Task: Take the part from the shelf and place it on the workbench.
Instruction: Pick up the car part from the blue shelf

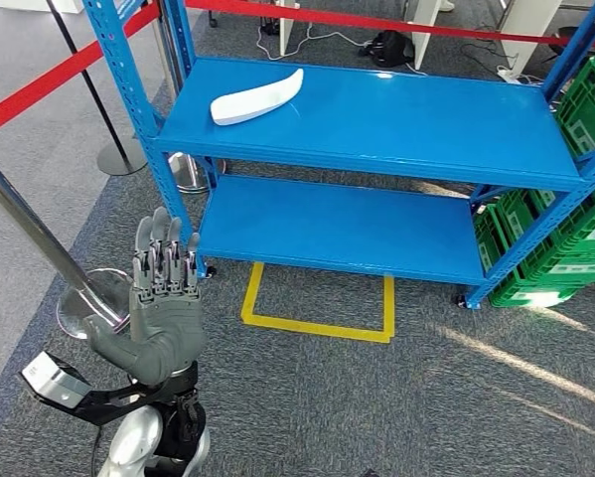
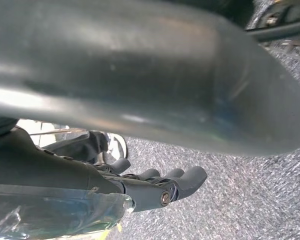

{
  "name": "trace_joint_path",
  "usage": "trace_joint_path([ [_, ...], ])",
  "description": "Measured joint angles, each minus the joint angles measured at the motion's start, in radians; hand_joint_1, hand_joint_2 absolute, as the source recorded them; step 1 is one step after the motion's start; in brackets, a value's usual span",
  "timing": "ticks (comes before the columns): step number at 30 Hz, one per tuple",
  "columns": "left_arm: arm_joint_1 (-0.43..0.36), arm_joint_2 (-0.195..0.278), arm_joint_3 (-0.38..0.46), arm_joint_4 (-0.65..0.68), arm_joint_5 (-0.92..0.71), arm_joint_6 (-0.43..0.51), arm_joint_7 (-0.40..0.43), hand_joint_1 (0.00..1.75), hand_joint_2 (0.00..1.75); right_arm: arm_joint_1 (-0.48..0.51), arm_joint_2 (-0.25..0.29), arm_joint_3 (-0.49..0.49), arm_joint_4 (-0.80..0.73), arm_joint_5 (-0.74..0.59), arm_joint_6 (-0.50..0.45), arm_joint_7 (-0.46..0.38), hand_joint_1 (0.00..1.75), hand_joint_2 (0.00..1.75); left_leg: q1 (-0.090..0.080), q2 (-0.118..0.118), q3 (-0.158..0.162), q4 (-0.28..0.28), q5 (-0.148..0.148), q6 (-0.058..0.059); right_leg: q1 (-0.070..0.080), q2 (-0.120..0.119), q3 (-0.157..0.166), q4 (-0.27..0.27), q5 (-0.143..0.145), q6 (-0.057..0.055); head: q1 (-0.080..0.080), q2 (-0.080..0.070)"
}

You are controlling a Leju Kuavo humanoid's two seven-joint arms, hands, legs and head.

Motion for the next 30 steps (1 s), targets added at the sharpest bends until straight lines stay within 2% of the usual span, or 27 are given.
trace_joint_path([
  [6,0.000,0.000,0.000,0.000,0.000,0.000,0.000,0.00,0.00,0.000,0.000,0.000,0.000,0.000,0.000,0.000,0.00,0.00,0.000,-0.001,0.002,0.000,-0.001,0.000,0.000,0.000,-0.003,-0.002,0.007,0.000,0.000,0.000],
  [9,0.000,0.000,0.000,0.000,0.000,0.000,0.000,0.00,0.00,0.001,0.000,0.000,0.000,0.000,0.000,0.000,0.00,0.00,0.000,-0.003,0.006,0.000,-0.004,0.000,0.000,0.000,-0.002,-0.021,0.031,-0.002,0.000,0.000],
  [11,0.000,0.000,0.000,0.000,0.000,0.000,0.000,0.00,0.00,0.000,0.000,0.000,0.000,0.000,0.000,0.000,0.00,0.00,0.000,-0.005,0.017,0.000,-0.010,-0.002,0.000,0.000,0.018,-0.097,0.095,-0.005,0.000,0.000],
  [12,0.000,0.000,0.000,0.000,0.000,0.000,0.000,0.00,0.00,0.000,0.000,0.000,0.000,0.000,0.000,0.000,0.00,0.00,0.000,-0.005,0.024,0.000,-0.015,-0.005,0.000,0.000,0.037,-0.158,0.137,-0.008,0.000,0.000],
  [13,0.000,0.000,0.000,0.000,0.000,0.000,0.000,0.00,0.00,-0.001,0.000,0.000,0.000,0.000,0.001,0.000,0.00,0.00,-0.001,-0.006,0.031,-0.002,-0.018,-0.012,0.002,0.001,0.057,-0.220,0.172,-0.013,-0.001,0.000],
  [15,0.001,0.000,0.000,-0.001,0.000,0.000,0.000,0.00,0.00,-0.003,0.000,0.000,0.000,-0.001,0.003,-0.001,0.00,0.00,-0.001,-0.005,-0.010,0.089,-0.073,-0.039,0.001,0.002,0.086,-0.295,0.203,-0.033,-0.007,0.000],
  [16,0.002,0.001,0.000,-0.002,0.000,0.000,0.000,0.00,0.00,-0.003,0.000,0.000,0.000,-0.002,0.003,-0.001,0.00,0.00,-0.002,-0.004,-0.047,0.158,-0.105,-0.053,0.000,0.002,0.092,-0.305,0.202,-0.042,-0.010,0.000],
  [17,0.003,0.001,0.001,-0.002,0.000,0.000,0.000,0.00,0.00,-0.003,-0.001,0.000,0.000,-0.002,0.003,-0.001,0.00,0.00,-0.001,-0.003,-0.087,0.231,-0.134,-0.061,-0.002,0.001,0.095,-0.310,0.203,-0.049,-0.012,0.000],
  [18,0.004,0.002,0.001,-0.002,0.000,0.000,0.000,0.00,0.00,-0.003,-0.001,0.000,0.000,-0.003,0.003,-0.001,0.00,0.00,0.000,-0.003,-0.104,0.257,-0.131,-0.062,-0.002,0.001,0.096,-0.310,0.202,-0.049,-0.012,0.000],
  [19,0.004,0.003,0.001,-0.002,0.000,0.000,0.000,0.00,0.00,-0.003,-0.001,0.000,0.000,-0.003,0.004,-0.001,0.00,0.00,0.000,-0.003,-0.104,0.247,-0.111,-0.062,-0.003,0.001,0.097,-0.310,0.201,-0.048,-0.012,0.000],
  [20,0.004,0.003,0.002,-0.002,0.000,0.000,0.000,0.00,0.00,-0.003,-0.001,0.000,0.000,-0.003,0.004,-0.001,0.00,0.00,0.001,-0.002,-0.083,0.201,-0.076,-0.062,-0.003,0.002,0.100,-0.310,0.200,-0.047,-0.012,0.000],
  [21,0.004,0.002,0.002,-0.002,0.000,0.000,0.000,0.00,0.00,-0.003,-0.001,0.000,0.000,-0.003,0.004,-0.001,0.00,0.00,0.003,-0.001,-0.050,0.135,-0.039,-0.062,-0.004,0.003,0.103,-0.310,0.197,-0.044,-0.012,0.000],
  [23,0.004,0.001,0.001,-0.002,0.000,0.000,0.000,0.00,0.00,-0.003,-0.001,0.000,0.000,-0.003,0.005,-0.001,0.00,0.00,0.004,0.000,0.009,0.019,-0.002,-0.057,0.000,0.005,0.106,-0.307,0.190,-0.034,-0.012,0.000],
  [24,0.004,0.001,0.001,-0.002,0.000,0.000,0.000,0.00,0.00,-0.003,-0.001,0.000,0.000,-0.003,0.005,-0.001,0.00,0.00,0.004,0.000,0.022,-0.008,-0.001,-0.051,0.002,0.006,0.105,-0.308,0.188,-0.028,-0.012,0.000],
  [27,0.004,0.000,0.002,-0.002,0.000,0.000,0.000,0.00,0.00,-0.003,-0.001,0.000,0.000,-0.003,0.005,-0.001,0.00,0.00,0.004,-0.003,0.026,-0.017,-0.006,-0.030,0.002,0.005,0.105,-0.311,0.182,-0.013,-0.010,0.000],
  [28,0.004,-0.001,0.001,-0.002,0.000,0.000,0.000,0.00,0.00,-0.003,-0.001,0.000,0.000,-0.003,0.005,-0.001,0.00,0.00,0.005,-0.003,0.028,-0.018,-0.006,-0.023,0.001,0.003,0.100,-0.295,0.170,-0.008,-0.008,0.000],
  [29,0.004,-0.001,0.001,-0.002,0.000,0.000,0.000,0.00,0.00,-0.003,-0.001,0.000,0.000,-0.003,0.005,-0.001,0.00,0.00,0.006,-0.003,0.030,-0.020,-0.007,-0.017,0.000,0.002,0.083,-0.257,0.148,-0.004,-0.006,0.000],
  [30,0.004,-0.001,0.001,-0.002,0.000,0.000,0.000,0.00,0.00,-0.003,-0.001,0.000,0.000,-0.003,0.005,-0.001,0.00,0.00,0.006,-0.002,0.032,-0.020,-0.008,-0.013,0.000,0.001,0.054,-0.196,0.117,0.000,-0.004,0.000],
])
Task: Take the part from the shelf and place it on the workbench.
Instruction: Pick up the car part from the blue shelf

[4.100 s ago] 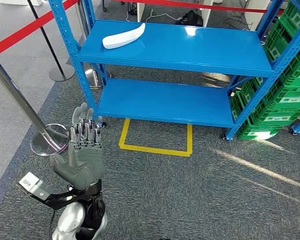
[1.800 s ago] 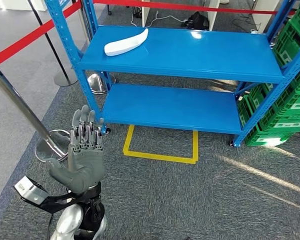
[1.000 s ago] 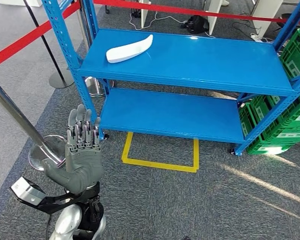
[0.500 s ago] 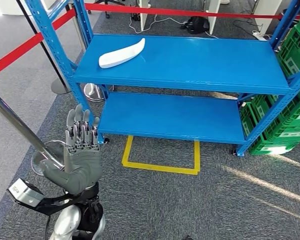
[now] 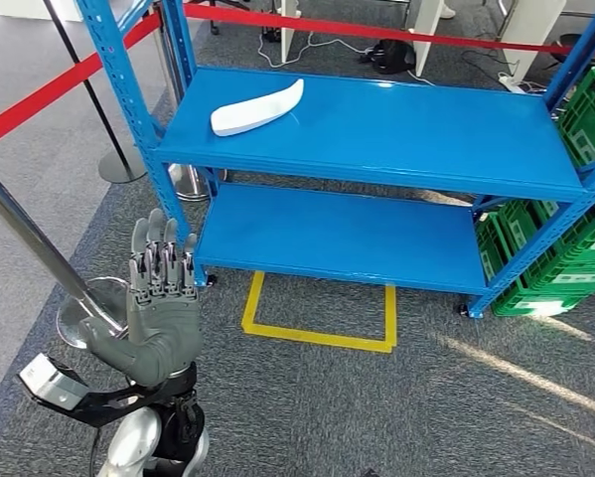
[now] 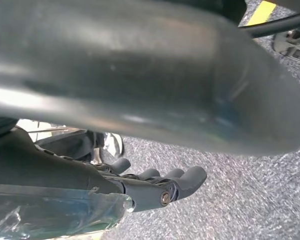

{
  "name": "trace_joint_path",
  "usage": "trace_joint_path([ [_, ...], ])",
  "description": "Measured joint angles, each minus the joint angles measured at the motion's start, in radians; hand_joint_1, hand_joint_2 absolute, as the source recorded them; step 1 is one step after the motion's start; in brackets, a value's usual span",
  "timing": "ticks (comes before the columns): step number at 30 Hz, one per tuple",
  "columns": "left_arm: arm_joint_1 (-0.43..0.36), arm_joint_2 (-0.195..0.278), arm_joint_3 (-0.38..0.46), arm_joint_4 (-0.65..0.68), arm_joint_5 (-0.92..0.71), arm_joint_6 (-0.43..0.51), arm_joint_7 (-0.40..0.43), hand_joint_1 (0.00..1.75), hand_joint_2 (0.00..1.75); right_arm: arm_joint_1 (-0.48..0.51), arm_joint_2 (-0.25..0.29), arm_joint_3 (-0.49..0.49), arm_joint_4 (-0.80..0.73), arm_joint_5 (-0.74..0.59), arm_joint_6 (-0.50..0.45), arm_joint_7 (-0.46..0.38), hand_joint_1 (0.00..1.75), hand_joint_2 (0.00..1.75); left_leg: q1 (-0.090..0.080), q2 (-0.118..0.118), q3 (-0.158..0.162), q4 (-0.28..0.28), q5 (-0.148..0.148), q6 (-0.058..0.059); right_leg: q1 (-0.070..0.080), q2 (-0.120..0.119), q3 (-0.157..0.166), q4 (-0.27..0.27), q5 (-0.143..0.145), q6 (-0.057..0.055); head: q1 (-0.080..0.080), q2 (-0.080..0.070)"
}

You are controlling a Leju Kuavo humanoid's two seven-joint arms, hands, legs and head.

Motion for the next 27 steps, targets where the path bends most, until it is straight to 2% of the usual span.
trace_joint_path([
  [2,0.000,0.000,0.000,0.000,0.000,0.000,0.000,0.00,0.00,0.002,0.000,0.000,0.000,0.000,0.000,0.000,0.00,0.00,-0.002,0.001,0.002,0.000,-0.003,0.005,0.000,0.000,-0.072,0.137,-0.056,0.003,0.002,0.000],
  [3,0.001,0.000,0.000,0.000,0.000,0.000,0.000,0.00,0.00,0.003,0.000,0.000,0.000,0.000,0.000,0.000,0.00,0.00,-0.002,0.000,0.005,0.000,-0.005,0.006,0.000,0.000,-0.095,0.173,-0.059,0.004,0.002,0.000],
  [4,0.001,0.000,0.000,0.000,0.000,0.000,0.000,0.00,0.00,0.003,0.000,0.000,0.000,0.000,0.000,0.000,0.00,0.00,-0.002,0.000,0.008,0.000,-0.008,0.006,0.000,0.000,-0.099,0.170,-0.042,0.003,0.002,0.000],
  [5,0.001,0.000,0.000,0.000,0.000,0.000,0.000,0.00,0.00,0.004,0.000,0.000,0.000,0.000,0.000,0.000,0.00,0.00,-0.002,-0.001,0.014,0.001,-0.011,0.004,-0.001,-0.001,-0.083,0.127,-0.007,0.002,0.002,0.000],
  [6,0.001,0.000,0.000,0.000,0.000,0.000,0.000,0.00,0.00,0.003,0.000,0.000,0.000,0.000,0.000,0.000,0.00,0.00,-0.001,-0.002,0.020,0.001,-0.015,0.001,-0.001,-0.001,-0.052,0.057,0.036,0.001,0.002,0.000],
  [8,0.001,0.000,0.000,0.000,0.000,0.000,0.000,0.00,0.00,0.002,0.000,0.000,0.000,0.000,0.001,-0.002,0.00,0.00,-0.005,-0.002,0.029,0.002,-0.023,-0.008,-0.002,0.000,0.005,-0.065,0.089,-0.002,0.003,0.000],
  [9,0.001,0.000,0.000,0.000,0.000,0.000,0.000,0.00,0.00,0.002,0.000,0.000,0.000,0.000,0.001,-0.003,0.00,0.00,-0.006,-0.003,0.031,0.001,-0.025,-0.013,-0.001,0.001,0.019,-0.095,0.097,-0.006,0.003,0.000],
  [13,0.001,-0.001,-0.001,-0.002,0.000,0.000,0.000,0.00,0.00,0.003,0.000,0.000,0.000,0.000,0.001,-0.004,0.00,0.00,-0.004,-0.002,0.032,0.001,-0.034,-0.035,0.001,0.004,0.026,-0.108,0.094,-0.033,-0.002,0.000],
  [14,0.000,-0.001,-0.001,-0.003,0.000,-0.001,0.000,0.00,0.00,0.003,0.000,0.000,0.000,0.000,0.001,-0.005,0.00,0.00,-0.004,-0.001,0.021,0.025,-0.049,-0.040,-0.001,0.003,0.029,-0.110,0.093,-0.040,-0.004,0.000],
  [15,0.001,-0.001,-0.001,-0.004,0.000,-0.001,0.000,0.00,0.00,0.002,0.000,0.000,0.000,0.000,0.001,-0.005,0.00,0.00,-0.004,0.000,-0.003,0.072,-0.072,-0.044,-0.002,0.003,0.032,-0.111,0.092,-0.045,-0.006,0.000],
  [17,0.002,0.001,-0.001,-0.004,0.000,-0.001,0.000,0.00,0.00,0.002,0.000,0.000,0.000,0.000,0.001,-0.006,0.00,0.00,-0.004,0.000,-0.081,0.210,-0.126,-0.048,-0.002,0.002,0.035,-0.111,0.087,-0.051,-0.009,0.000],
  [18,0.003,0.001,-0.001,-0.004,0.000,-0.001,0.000,0.00,0.00,0.002,0.000,0.000,0.000,0.000,0.001,-0.006,0.00,0.00,-0.004,0.000,-0.116,0.263,-0.138,-0.048,-0.001,0.001,0.037,-0.111,0.085,-0.053,-0.009,0.000],
  [19,0.003,0.002,0.000,-0.004,0.000,-0.001,0.000,0.00,0.00,0.003,0.000,0.000,0.000,0.000,0.001,-0.005,0.00,0.00,-0.004,0.000,-0.134,0.283,-0.129,-0.048,-0.001,0.002,0.040,-0.111,0.082,-0.053,-0.009,0.000],
  [20,0.004,0.002,0.000,-0.004,0.000,-0.001,0.000,0.00,0.00,0.003,0.000,0.000,0.000,0.000,0.001,-0.005,0.00,0.00,-0.004,0.000,-0.131,0.263,-0.100,-0.045,0.000,0.002,0.045,-0.111,0.079,-0.053,-0.009,0.000],
  [21,0.003,0.002,0.000,-0.004,0.000,-0.001,0.000,0.00,0.00,0.004,0.000,0.000,0.000,0.000,0.001,-0.006,0.00,0.00,-0.004,0.001,-0.110,0.210,-0.058,-0.042,0.000,0.003,0.052,-0.111,0.074,-0.051,-0.009,0.000],
  [22,0.003,0.002,0.000,-0.005,0.000,-0.001,0.000,0.00,0.00,0.004,0.000,0.000,0.000,0.000,0.001,-0.006,0.00,0.00,-0.004,0.002,-0.080,0.141,-0.017,-0.038,0.000,0.004,0.058,-0.112,0.069,-0.048,-0.010,0.000],
  [23,0.003,0.002,0.000,-0.005,0.000,-0.001,0.000,0.00,0.00,0.004,0.000,0.000,0.000,0.000,0.001,-0.006,0.00,0.00,-0.005,0.002,-0.050,0.075,0.008,-0.034,0.002,0.006,0.063,-0.111,0.063,-0.044,-0.010,0.000],
  [24,0.003,0.001,0.000,-0.006,0.000,-0.001,0.000,0.00,0.00,0.003,0.000,0.000,0.000,0.000,0.001,-0.006,0.00,0.00,-0.006,0.003,-0.029,0.029,0.018,-0.031,0.004,0.007,0.065,-0.113,0.057,-0.038,-0.009,0.000],
  [25,0.003,0.001,0.000,-0.006,0.000,-0.001,0.000,0.00,0.00,0.003,0.000,0.000,0.000,0.000,0.001,-0.006,0.00,0.00,-0.006,0.003,-0.017,0.004,0.016,-0.026,0.005,0.007,0.070,-0.113,0.056,-0.032,-0.009,0.000],
  [27,0.003,0.000,-0.001,-0.006,0.001,-0.001,0.000,0.00,0.00,0.003,0.000,0.000,0.000,0.000,0.001,-0.006,0.00,0.00,-0.005,0.000,-0.008,-0.008,0.008,-0.015,0.007,0.005,0.078,-0.116,0.058,-0.018,-0.008,0.000],
])
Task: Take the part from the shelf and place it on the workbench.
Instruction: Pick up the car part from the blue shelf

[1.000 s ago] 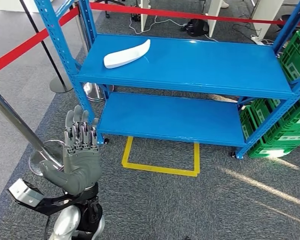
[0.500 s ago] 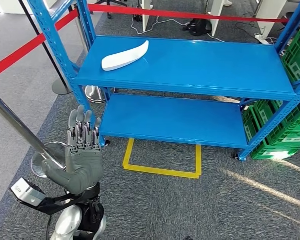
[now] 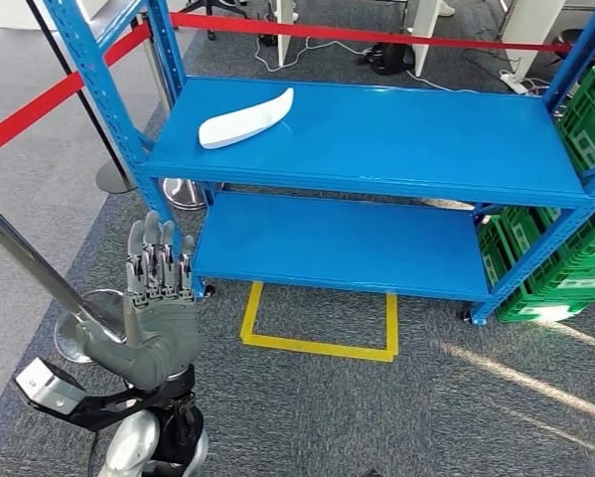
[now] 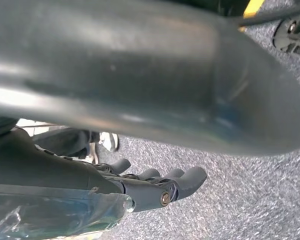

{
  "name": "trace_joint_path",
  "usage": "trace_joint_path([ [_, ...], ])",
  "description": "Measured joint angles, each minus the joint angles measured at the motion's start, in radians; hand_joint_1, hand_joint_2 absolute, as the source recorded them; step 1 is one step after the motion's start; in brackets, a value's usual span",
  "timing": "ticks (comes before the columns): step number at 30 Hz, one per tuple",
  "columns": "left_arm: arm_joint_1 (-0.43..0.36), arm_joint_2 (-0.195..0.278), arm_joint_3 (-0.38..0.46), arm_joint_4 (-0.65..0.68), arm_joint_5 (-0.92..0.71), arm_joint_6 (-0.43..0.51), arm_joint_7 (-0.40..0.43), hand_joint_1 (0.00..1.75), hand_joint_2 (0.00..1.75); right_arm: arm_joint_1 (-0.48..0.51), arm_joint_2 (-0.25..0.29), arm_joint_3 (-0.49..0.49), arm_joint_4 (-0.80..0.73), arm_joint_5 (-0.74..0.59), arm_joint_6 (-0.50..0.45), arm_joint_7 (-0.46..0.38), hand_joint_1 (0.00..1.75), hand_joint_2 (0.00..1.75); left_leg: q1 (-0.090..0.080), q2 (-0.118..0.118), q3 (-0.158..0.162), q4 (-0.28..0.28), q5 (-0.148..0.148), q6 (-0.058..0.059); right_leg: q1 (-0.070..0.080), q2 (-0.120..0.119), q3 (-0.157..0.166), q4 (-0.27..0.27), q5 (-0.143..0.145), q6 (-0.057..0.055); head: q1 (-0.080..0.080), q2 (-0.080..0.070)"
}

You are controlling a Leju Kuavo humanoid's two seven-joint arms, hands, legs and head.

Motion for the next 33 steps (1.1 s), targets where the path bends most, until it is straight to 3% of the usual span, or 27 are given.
trace_joint_path([
  [1,0.000,0.000,0.000,0.000,0.000,0.000,0.000,0.00,0.00,0.000,0.000,0.000,0.000,0.000,0.000,0.000,0.00,0.00,0.002,-0.001,0.007,-0.003,-0.002,0.006,0.000,-0.001,0.003,0.007,-0.004,0.005,0.001,0.000],
  [3,0.000,-0.002,-0.001,0.000,0.000,0.000,0.000,0.00,0.00,-0.002,0.000,0.000,0.000,0.000,0.000,0.000,0.00,0.00,0.004,-0.001,0.021,-0.006,-0.006,0.016,-0.001,-0.004,-0.028,0.069,-0.039,0.012,0.006,0.000],
  [5,0.000,-0.002,-0.001,0.000,0.000,0.000,0.000,0.00,0.00,-0.003,0.000,0.000,0.000,0.001,0.000,0.000,0.00,0.00,0.003,0.000,0.029,-0.006,-0.015,0.021,-0.001,-0.005,-0.101,0.196,-0.092,0.017,0.010,0.000],
  [6,0.000,-0.002,-0.001,0.000,0.000,0.000,0.000,0.00,0.00,-0.001,0.000,0.000,0.000,0.001,0.000,0.000,0.00,0.00,0.002,0.000,0.033,-0.006,-0.019,0.022,-0.001,-0.005,-0.138,0.250,-0.108,0.020,0.010,0.000],
  [7,0.001,-0.002,-0.001,0.000,0.000,0.000,0.000,0.00,0.00,0.001,0.000,0.000,0.000,0.001,0.000,0.000,0.00,0.00,0.002,-0.001,0.039,-0.006,-0.025,0.022,-0.001,-0.005,-0.162,0.274,-0.106,0.021,0.011,0.000],
  [8,0.001,-0.002,-0.001,0.000,0.000,0.000,0.000,0.00,0.00,0.003,0.000,0.000,0.000,0.001,0.000,0.000,0.00,0.00,0.002,-0.002,0.047,-0.006,-0.031,0.021,-0.002,-0.005,-0.168,0.261,-0.083,0.023,0.011,0.000],
  [10,0.001,-0.002,-0.001,0.000,0.000,0.000,0.000,0.00,0.00,0.005,-0.001,0.000,0.000,0.001,0.000,0.000,0.00,0.00,0.003,-0.004,0.068,-0.006,-0.046,0.015,-0.004,-0.006,-0.130,0.140,0.009,0.023,0.012,0.000],
  [11,0.001,-0.002,-0.001,0.000,0.000,0.000,0.000,0.00,0.00,0.005,-0.002,0.000,0.000,0.001,0.000,0.000,0.00,0.00,0.003,-0.004,0.077,-0.006,-0.054,0.010,-0.004,-0.006,-0.108,0.076,0.037,0.021,0.012,0.000],
  [13,0.000,-0.002,-0.001,0.000,0.000,0.000,0.000,0.00,0.00,0.003,-0.002,0.000,0.000,0.000,0.000,-0.001,0.00,0.00,0.001,-0.004,0.088,-0.008,-0.064,-0.002,-0.001,-0.006,-0.080,0.011,0.055,0.007,0.012,0.000],
  [16,0.000,-0.002,-0.001,-0.001,0.000,0.000,0.000,0.00,0.00,0.004,-0.003,0.000,0.000,0.000,0.001,0.000,0.00,0.00,0.000,-0.003,0.094,-0.002,-0.068,-0.018,0.000,-0.003,-0.067,0.007,0.053,-0.018,0.010,0.000],
  [18,-0.002,-0.003,-0.001,-0.002,0.000,0.000,0.000,0.00,0.00,0.004,-0.003,0.000,0.000,0.001,0.001,0.000,0.00,0.00,0.000,-0.001,0.063,0.058,-0.089,-0.026,-0.004,-0.002,-0.054,0.003,0.047,-0.029,0.006,0.000],
  [21,-0.001,-0.001,-0.001,-0.004,0.000,0.000,0.000,0.00,0.00,0.002,-0.003,0.000,0.000,0.001,0.001,-0.001,0.00,0.00,0.000,0.000,-0.059,0.240,-0.156,-0.033,-0.004,-0.003,-0.041,0.000,0.033,-0.039,0.004,0.000],
  [22,0.000,0.000,0.000,-0.004,0.000,0.000,0.000,0.00,0.00,0.003,-0.003,0.000,0.000,0.001,0.001,-0.001,0.00,0.00,0.000,0.000,-0.092,0.275,-0.159,-0.033,-0.003,-0.002,-0.035,0.000,0.028,-0.039,0.004,0.000],
  [23,0.000,0.001,0.000,-0.004,0.000,0.000,0.000,0.00,0.00,0.004,-0.004,0.000,0.000,0.001,0.001,-0.001,0.00,0.00,0.000,0.000,-0.108,0.277,-0.140,-0.031,-0.003,-0.001,-0.028,0.000,0.022,-0.039,0.004,0.000],
  [24,0.000,0.001,0.000,-0.004,0.000,0.000,0.000,0.00,0.00,0.005,-0.004,0.000,0.000,0.001,0.001,-0.001,0.00,0.00,-0.001,0.000,-0.109,0.248,-0.103,-0.028,-0.002,0.000,-0.018,0.000,0.015,-0.038,0.004,0.000],
  [26,0.000,0.001,0.000,-0.004,0.000,0.000,0.000,0.00,0.00,0.006,-0.004,0.000,0.000,0.001,0.001,-0.001,0.00,0.00,-0.003,0.001,-0.075,0.127,-0.004,-0.019,-0.001,0.001,0.003,0.001,0.001,-0.034,0.003,0.000],
  [27,0.000,0.001,0.000,-0.004,0.000,0.000,0.000,0.00,0.00,0.006,-0.004,0.000,0.001,0.001,0.001,-0.001,0.00,0.00,-0.005,0.003,-0.057,0.067,0.021,-0.015,0.000,0.002,0.009,0.002,-0.006,-0.030,0.003,0.000],
  [29,0.000,0.001,0.000,-0.005,0.001,0.000,0.000,0.00,0.00,0.006,-0.004,0.000,0.001,0.001,0.001,-0.001,0.00,0.00,-0.008,0.004,-0.040,0.011,0.034,-0.007,0.003,0.001,0.012,0.000,-0.017,-0.020,0.001,0.000],
  [32,0.001,0.000,0.000,-0.006,0.001,0.000,0.000,0.00,0.00,0.003,-0.005,0.000,0.000,0.002,0.002,-0.001,0.00,0.00,-0.004,0.002,-0.029,0.000,0.032,0.006,0.003,-0.002,0.013,0.002,-0.034,-0.003,0.002,0.000],
  [33,0.000,-0.001,0.000,-0.006,0.002,0.000,0.000,0.00,0.00,0.002,-0.005,0.000,0.000,0.002,0.002,-0.001,0.00,0.00,-0.002,0.002,-0.025,-0.002,0.030,0.011,0.002,-0.003,0.004,0.027,-0.050,0.003,0.004,0.000],
])
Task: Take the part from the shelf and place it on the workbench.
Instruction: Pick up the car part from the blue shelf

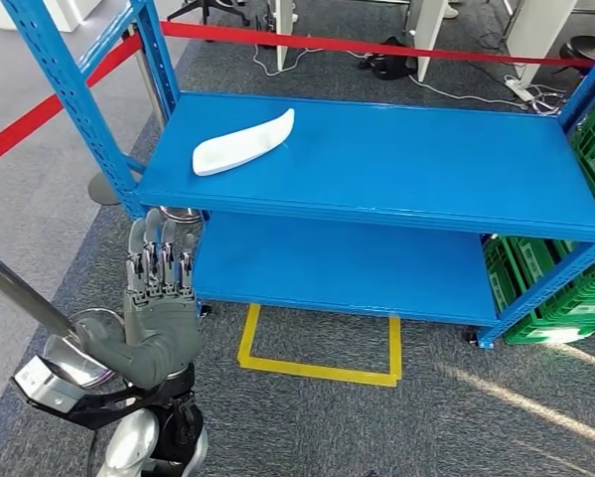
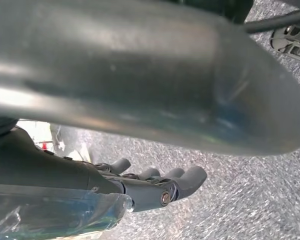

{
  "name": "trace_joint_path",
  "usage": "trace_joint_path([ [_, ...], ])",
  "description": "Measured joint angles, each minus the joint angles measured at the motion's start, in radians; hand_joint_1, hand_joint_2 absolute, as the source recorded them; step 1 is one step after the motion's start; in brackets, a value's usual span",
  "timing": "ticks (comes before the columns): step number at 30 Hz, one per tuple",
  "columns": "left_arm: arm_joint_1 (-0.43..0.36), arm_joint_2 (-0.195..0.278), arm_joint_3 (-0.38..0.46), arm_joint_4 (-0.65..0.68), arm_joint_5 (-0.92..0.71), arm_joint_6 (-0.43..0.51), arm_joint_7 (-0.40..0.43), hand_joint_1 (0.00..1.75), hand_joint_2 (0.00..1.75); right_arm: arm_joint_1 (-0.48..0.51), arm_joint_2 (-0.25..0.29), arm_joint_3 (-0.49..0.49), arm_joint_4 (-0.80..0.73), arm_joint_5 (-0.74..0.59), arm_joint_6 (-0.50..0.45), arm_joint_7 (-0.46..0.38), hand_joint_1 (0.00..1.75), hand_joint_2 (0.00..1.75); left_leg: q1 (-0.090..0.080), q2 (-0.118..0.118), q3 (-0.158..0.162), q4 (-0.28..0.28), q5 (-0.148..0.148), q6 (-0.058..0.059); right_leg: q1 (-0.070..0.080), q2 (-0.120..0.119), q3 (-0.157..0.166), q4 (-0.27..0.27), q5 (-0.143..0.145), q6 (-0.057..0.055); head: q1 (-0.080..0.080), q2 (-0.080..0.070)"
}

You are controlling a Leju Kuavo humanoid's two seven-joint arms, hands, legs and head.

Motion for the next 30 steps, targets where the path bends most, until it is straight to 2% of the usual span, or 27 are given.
trace_joint_path([
  [1,0.000,-0.001,0.000,-0.001,0.000,0.000,0.000,0.00,0.00,-0.001,0.000,0.000,0.000,0.000,0.000,0.000,0.00,0.00,0.002,0.000,0.004,-0.002,-0.003,0.004,-0.001,-0.001,-0.023,0.047,-0.024,0.005,0.001,0.000],
  [3,0.000,-0.001,0.000,-0.001,0.002,0.000,0.000,0.00,0.00,0.000,0.000,0.000,0.000,0.001,0.000,-0.001,0.00,0.00,0.002,0.001,0.008,-0.002,-0.009,0.011,-0.002,-0.002,-0.101,0.185,-0.079,0.012,0.003,0.000],
  [4,0.001,-0.001,0.000,-0.001,0.002,0.000,0.000,0.00,0.00,0.001,0.000,0.000,0.000,0.001,0.001,-0.001,0.00,0.00,0.002,0.000,0.010,-0.001,-0.012,0.012,-0.003,-0.002,-0.136,0.237,-0.089,0.015,0.003,0.000],
  [5,0.001,-0.001,0.000,-0.001,0.003,0.000,0.000,0.00,0.00,0.002,0.000,0.000,0.000,0.002,0.001,-0.001,0.00,0.00,0.002,-0.001,0.013,-0.001,-0.015,0.012,-0.004,-0.002,-0.156,0.257,-0.079,0.016,0.003,0.000],
  [6,0.001,-0.001,0.000,-0.001,0.003,0.000,0.000,0.00,0.00,0.003,0.000,0.000,0.000,0.002,0.001,-0.001,0.00,0.00,0.002,-0.003,0.019,-0.001,-0.019,0.010,-0.005,-0.002,-0.156,0.235,-0.049,0.017,0.003,0.000],
  [8,0.001,-0.001,0.000,-0.001,0.004,0.000,0.000,0.00,0.00,0.003,-0.001,0.000,0.000,0.002,0.001,-0.001,0.00,0.00,0.003,-0.005,0.033,-0.001,-0.028,0.003,-0.008,-0.003,-0.109,0.107,0.038,0.019,0.004,0.000],
  [9,0.001,-0.001,0.000,-0.001,0.004,0.000,0.000,0.00,0.00,0.002,-0.001,0.000,0.000,0.002,0.001,-0.001,0.00,0.00,0.001,-0.006,0.038,0.000,-0.032,-0.002,-0.009,-0.002,-0.082,0.044,0.068,0.017,0.004,0.000],
  [10,0.001,-0.001,0.000,-0.001,0.004,0.000,0.000,0.00,0.00,0.001,-0.002,0.000,0.000,0.002,0.001,-0.001,0.00,0.00,-0.001,-0.007,0.041,0.001,-0.036,-0.008,-0.010,0.000,-0.064,0.003,0.084,0.012,0.004,0.000],
  [11,0.001,-0.001,0.001,-0.001,0.004,0.000,0.000,0.00,0.00,0.001,-0.002,0.000,0.001,0.002,0.001,-0.001,0.00,0.00,-0.003,-0.007,0.042,0.001,-0.038,-0.013,-0.009,0.002,-0.056,-0.016,0.086,0.006,0.003,0.000],
  [13,0.001,-0.002,0.001,-0.002,0.004,0.000,0.000,0.00,0.00,0.001,-0.002,0.000,0.001,0.002,0.001,-0.001,0.00,0.00,-0.002,-0.007,0.044,-0.002,-0.041,-0.022,-0.007,0.005,-0.053,-0.019,0.083,-0.012,0.001,0.000],
  [15,0.001,-0.002,0.001,-0.002,0.004,0.000,0.000,0.00,0.00,0.003,-0.002,0.000,0.000,0.002,0.001,-0.001,0.00,0.00,-0.001,-0.005,0.036,0.023,-0.060,-0.032,-0.009,0.004,-0.046,-0.022,0.080,-0.026,-0.003,0.000],
  [16,0.001,-0.002,0.001,-0.003,0.004,0.000,0.000,0.00,0.00,0.003,-0.002,0.000,0.000,0.002,0.001,-0.001,0.00,0.00,0.000,-0.004,0.016,0.065,-0.083,-0.036,-0.010,0.003,-0.042,-0.023,0.078,-0.031,-0.005,0.000],
  [18,0.002,-0.002,0.001,-0.003,0.004,0.000,0.000,0.00,0.00,0.002,-0.002,0.000,0.000,0.003,0.001,-0.001,0.00,0.00,0.000,-0.002,-0.055,0.199,-0.141,-0.041,-0.009,0.001,-0.036,-0.023,0.073,-0.038,-0.009,0.000],
  [19,0.003,-0.001,0.001,-0.003,0.004,0.000,0.000,0.00,0.00,0.003,-0.002,0.000,0.000,0.003,0.001,-0.001,0.00,0.00,0.000,-0.002,-0.089,0.257,-0.158,-0.041,-0.009,0.001,-0.034,-0.023,0.070,-0.039,-0.008,0.000],
  [20,0.004,0.000,0.002,-0.003,0.004,0.000,0.000,0.00,0.00,0.003,-0.002,0.000,0.000,0.003,0.001,-0.001,0.00,0.00,-0.001,-0.002,-0.111,0.288,-0.156,-0.039,-0.008,0.001,-0.030,-0.023,0.066,-0.040,-0.009,0.000],
  [21,0.005,0.000,0.002,-0.003,0.005,0.000,0.000,0.00,0.00,0.004,-0.002,0.000,0.000,0.003,0.001,-0.001,0.00,0.00,-0.001,-0.002,-0.113,0.279,-0.134,-0.036,-0.007,0.001,-0.024,-0.023,0.062,-0.040,-0.009,0.000],
  [22,0.005,0.001,0.002,-0.003,0.005,0.000,0.000,0.00,0.00,0.004,-0.002,0.000,0.000,0.003,0.001,-0.001,0.00,0.00,-0.002,-0.002,-0.096,0.235,-0.096,-0.031,-0.007,0.002,-0.017,-0.023,0.057,-0.038,-0.008,0.000],
  [23,0.005,0.001,0.002,-0.004,0.005,0.000,0.000,0.00,0.00,0.005,-0.002,0.000,0.000,0.004,0.001,-0.001,0.00,0.00,-0.003,-0.002,-0.067,0.169,-0.054,-0.025,-0.007,0.003,-0.009,-0.023,0.051,-0.036,-0.009,0.000],
  [24,0.004,0.000,0.002,-0.004,0.005,0.000,0.000,0.00,0.00,0.005,-0.002,0.000,0.000,0.004,0.001,-0.001,0.00,0.00,-0.005,-0.002,-0.036,0.104,-0.025,-0.019,-0.005,0.004,-0.004,-0.023,0.044,-0.032,-0.009,0.000],
  [25,0.004,0.000,0.002,-0.005,0.005,0.000,0.000,0.00,0.00,0.004,-0.002,0.000,0.000,0.005,0.002,-0.001,0.00,0.00,-0.007,-0.001,-0.012,0.054,-0.011,-0.015,-0.003,0.005,-0.002,-0.023,0.038,-0.028,-0.009,0.000],
  [27,0.004,-0.001,0.003,-0.006,0.006,0.000,0.000,0.00,0.00,0.003,-0.002,0.000,0.000,0.006,0.002,-0.001,0.00,0.00,-0.008,-0.002,0.008,0.012,-0.018,-0.007,0.000,0.004,0.004,-0.026,0.032,-0.016,-0.009,0.000],
  [30,0.005,-0.003,0.003,-0.009,0.007,0.001,0.000,0.00,0.00,0.002,-0.002,0.000,0.000,0.006,0.003,-0.002,0.00,0.00,-0.004,-0.005,0.025,0.001,-0.029,0.007,-0.001,0.001,0.012,-0.010,0.021,0.000,-0.006,0.000],
])
